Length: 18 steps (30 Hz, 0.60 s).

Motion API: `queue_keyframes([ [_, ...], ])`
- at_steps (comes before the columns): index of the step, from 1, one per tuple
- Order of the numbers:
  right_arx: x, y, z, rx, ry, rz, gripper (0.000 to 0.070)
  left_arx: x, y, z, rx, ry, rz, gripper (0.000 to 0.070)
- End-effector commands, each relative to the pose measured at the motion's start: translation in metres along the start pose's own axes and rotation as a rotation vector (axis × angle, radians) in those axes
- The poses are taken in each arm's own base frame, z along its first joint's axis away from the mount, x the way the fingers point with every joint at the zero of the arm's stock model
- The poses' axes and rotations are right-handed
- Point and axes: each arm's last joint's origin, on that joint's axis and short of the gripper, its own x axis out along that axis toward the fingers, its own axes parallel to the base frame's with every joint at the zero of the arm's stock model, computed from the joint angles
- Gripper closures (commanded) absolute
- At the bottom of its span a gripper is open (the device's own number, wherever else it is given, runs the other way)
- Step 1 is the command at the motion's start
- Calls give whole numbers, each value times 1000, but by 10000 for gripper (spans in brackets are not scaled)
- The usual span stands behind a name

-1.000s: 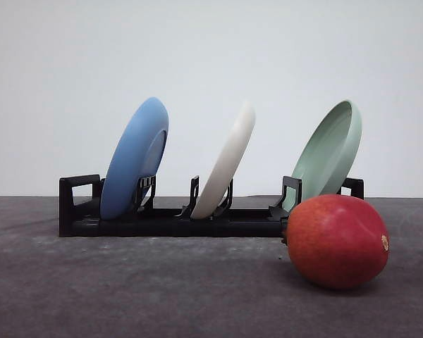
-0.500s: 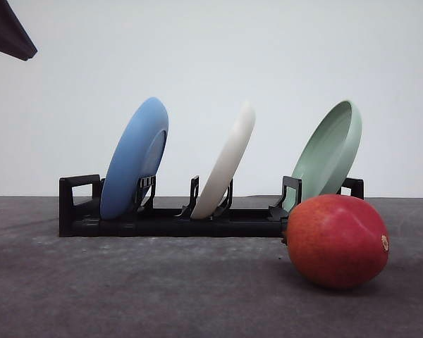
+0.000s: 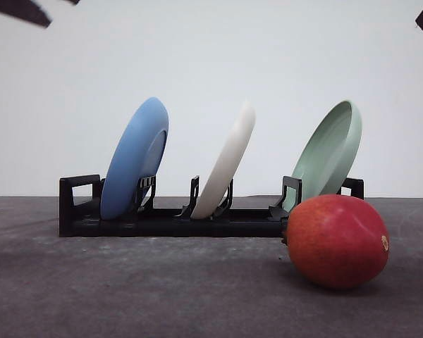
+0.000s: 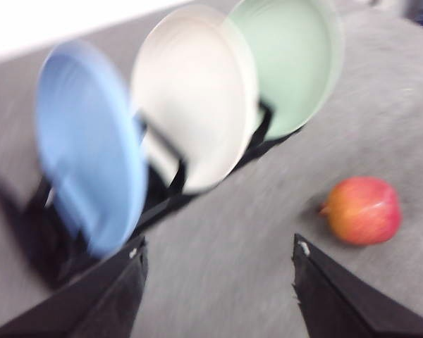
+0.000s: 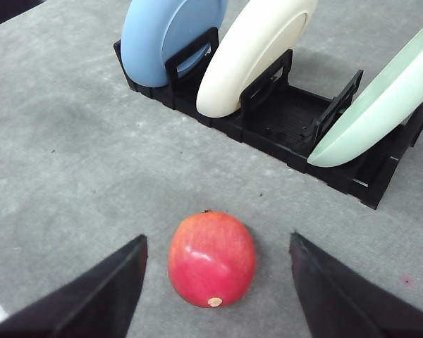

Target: Place pomegranate in white plate

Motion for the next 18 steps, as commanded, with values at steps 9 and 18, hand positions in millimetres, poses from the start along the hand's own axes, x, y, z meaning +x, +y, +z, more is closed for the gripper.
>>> queue_keyframes([
  [9, -2, 1, 4, -7, -18, 7, 295, 58, -20, 17, 93, -56, 18, 307],
  [18, -2, 1, 4, -8, -18, 2, 295, 133, -36, 16, 11, -111, 29, 307],
])
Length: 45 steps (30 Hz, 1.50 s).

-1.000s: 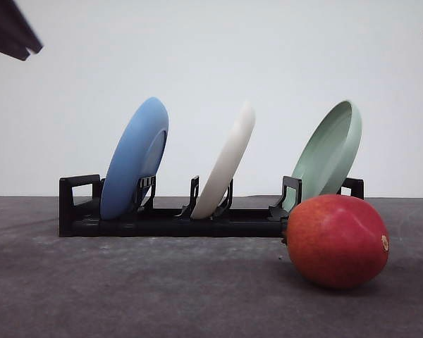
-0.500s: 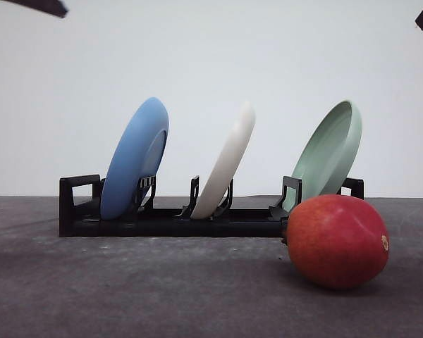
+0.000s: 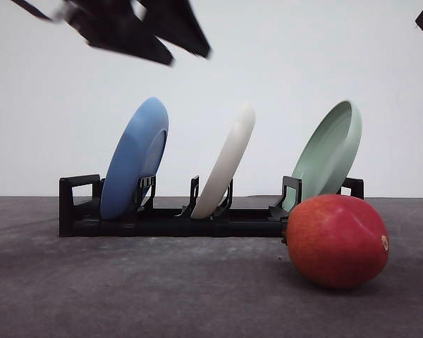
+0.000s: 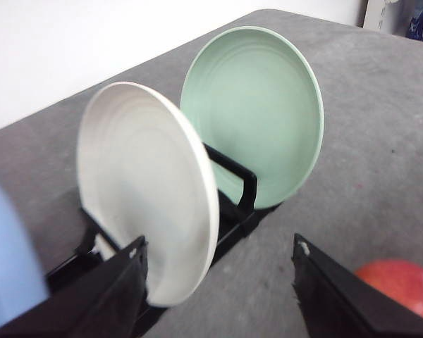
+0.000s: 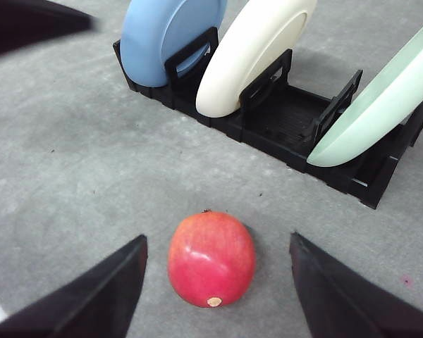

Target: Place pomegranate in white plate

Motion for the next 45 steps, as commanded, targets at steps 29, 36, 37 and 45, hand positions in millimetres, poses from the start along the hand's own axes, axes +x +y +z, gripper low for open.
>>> queue_keyframes([
  [29, -2, 0, 4, -15, -16, -29, 295, 127, -14, -19, -39, 114, 180, 451],
  [36, -2, 0, 4, -15, -16, -29, 295, 118, -17, -6, -41, 75, 170, 696],
  [37, -2, 0, 4, -15, -16, -29, 295, 116, -17, -4, -43, 68, 170, 696],
  [45, -2, 0, 4, -14, -16, -29, 295, 98, -15, 16, -134, 2, 171, 696],
])
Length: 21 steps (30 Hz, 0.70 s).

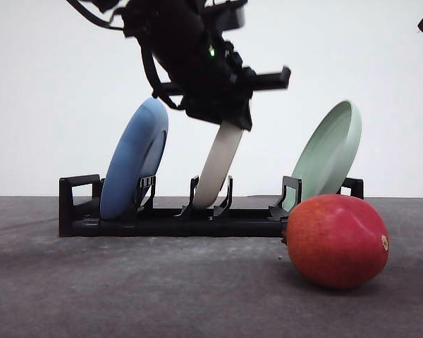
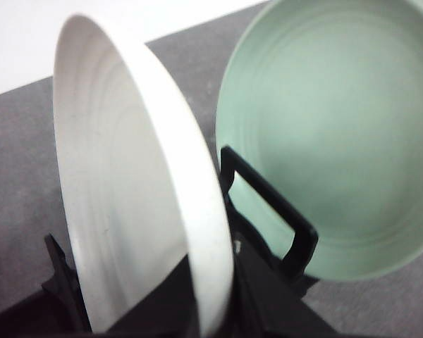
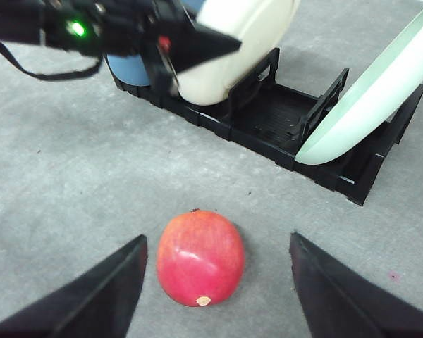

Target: Place pomegranate in white plate

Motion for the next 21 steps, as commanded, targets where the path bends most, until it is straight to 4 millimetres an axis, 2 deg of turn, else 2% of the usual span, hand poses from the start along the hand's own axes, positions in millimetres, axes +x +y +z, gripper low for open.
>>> queue_keyframes([
  [1, -2, 1, 4, -13, -17, 0, 295, -7, -3, 16, -58, -58, -7, 696],
  [12, -2, 1, 4, -13, -17, 1, 295, -54, 6, 44, -236, -66, -67, 696],
  [21, -2, 1, 4, -12, -17, 1, 295, -106, 0, 51, -176, 20, -204, 696],
])
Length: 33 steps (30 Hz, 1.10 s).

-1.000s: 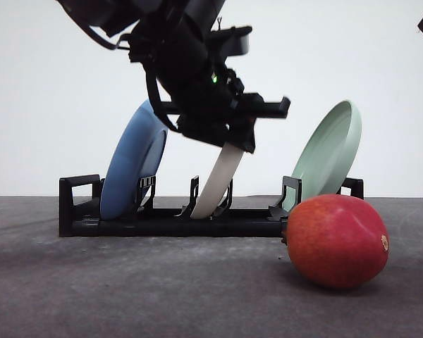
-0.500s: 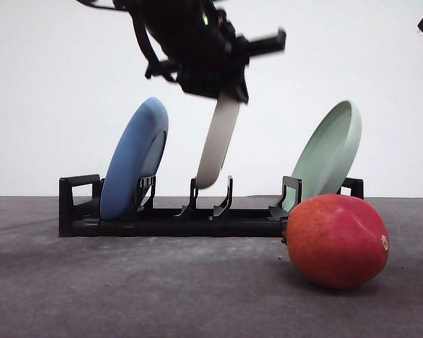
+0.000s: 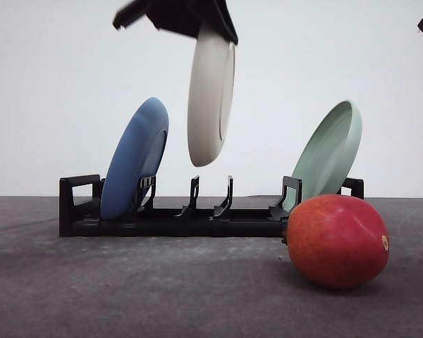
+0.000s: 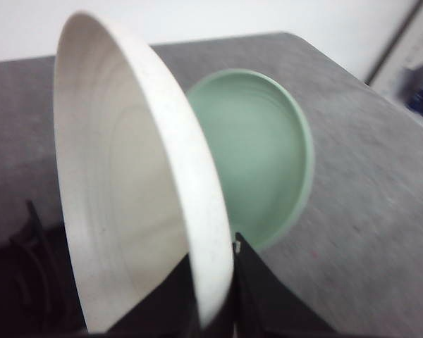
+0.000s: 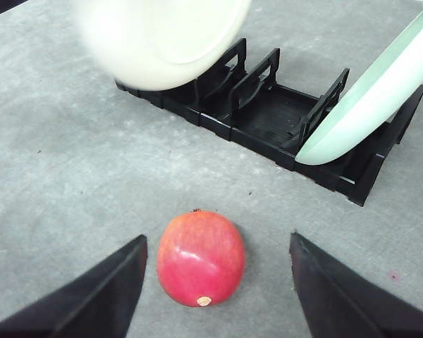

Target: Place pomegranate in white plate

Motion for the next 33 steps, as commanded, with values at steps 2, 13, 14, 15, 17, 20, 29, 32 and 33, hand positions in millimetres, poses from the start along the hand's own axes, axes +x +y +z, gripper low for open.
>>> queue_keyframes([
  [2, -2, 1, 4, -11, -16, 1, 295, -15, -11, -1, 22, -16, -52, 696],
  [13, -2, 1, 3, -1, -8, 1, 295, -70, -22, -54, 34, -154, -60, 695],
  [14, -2, 1, 3, -2, -8, 1, 295, -74, -22, -60, 46, -160, -38, 695],
  [15, -2, 1, 3, -2, -8, 1, 295, -78, -22, -65, 65, -164, -12, 695],
  [17, -2, 1, 3, -2, -8, 1, 295, -84, -22, -77, 133, -158, 38, 695],
  [20, -2, 1, 3, -2, -8, 1, 295, -87, -25, -93, 298, -73, 54, 695],
  [29, -2, 1, 3, -2, -8, 1, 295, -72, -33, -129, 768, 210, 34, 696],
  [32, -2, 1, 3, -2, -8, 1, 295, -59, -37, -140, 847, 272, 30, 696],
  [33, -2, 1, 3, -2, -8, 1, 295, -55, -38, -144, 864, 294, 31, 696],
])
